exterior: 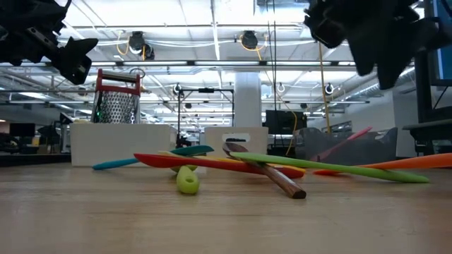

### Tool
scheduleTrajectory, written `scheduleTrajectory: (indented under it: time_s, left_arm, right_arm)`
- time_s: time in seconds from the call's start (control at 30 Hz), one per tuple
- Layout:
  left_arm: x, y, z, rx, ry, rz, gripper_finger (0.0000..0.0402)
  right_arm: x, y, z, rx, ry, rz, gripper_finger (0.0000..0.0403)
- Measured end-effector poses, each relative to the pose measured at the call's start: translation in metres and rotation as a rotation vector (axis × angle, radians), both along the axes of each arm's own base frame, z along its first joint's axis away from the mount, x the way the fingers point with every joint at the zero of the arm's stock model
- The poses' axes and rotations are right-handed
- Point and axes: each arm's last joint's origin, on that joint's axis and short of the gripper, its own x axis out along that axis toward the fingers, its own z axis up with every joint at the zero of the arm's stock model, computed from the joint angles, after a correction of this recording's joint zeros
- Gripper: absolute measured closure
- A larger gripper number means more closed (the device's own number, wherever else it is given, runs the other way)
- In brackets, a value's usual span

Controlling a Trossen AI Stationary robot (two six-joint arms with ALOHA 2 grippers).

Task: Pick & Place Kitchen Items
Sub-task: Put the orange spatula into the black bin

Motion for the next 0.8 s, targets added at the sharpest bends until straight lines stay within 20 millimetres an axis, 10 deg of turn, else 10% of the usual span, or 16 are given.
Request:
scheduleTrajectory:
  time_s: [0.8]
  left_arm:
    - [0.0000, 0.0000, 0.0001, 0.023, -0.007, 0.002, 0.0144]
  right_arm:
    - [0.0007, 0.0036, 0.0016, 0.048, -0.019, 0.089, 0.0250]
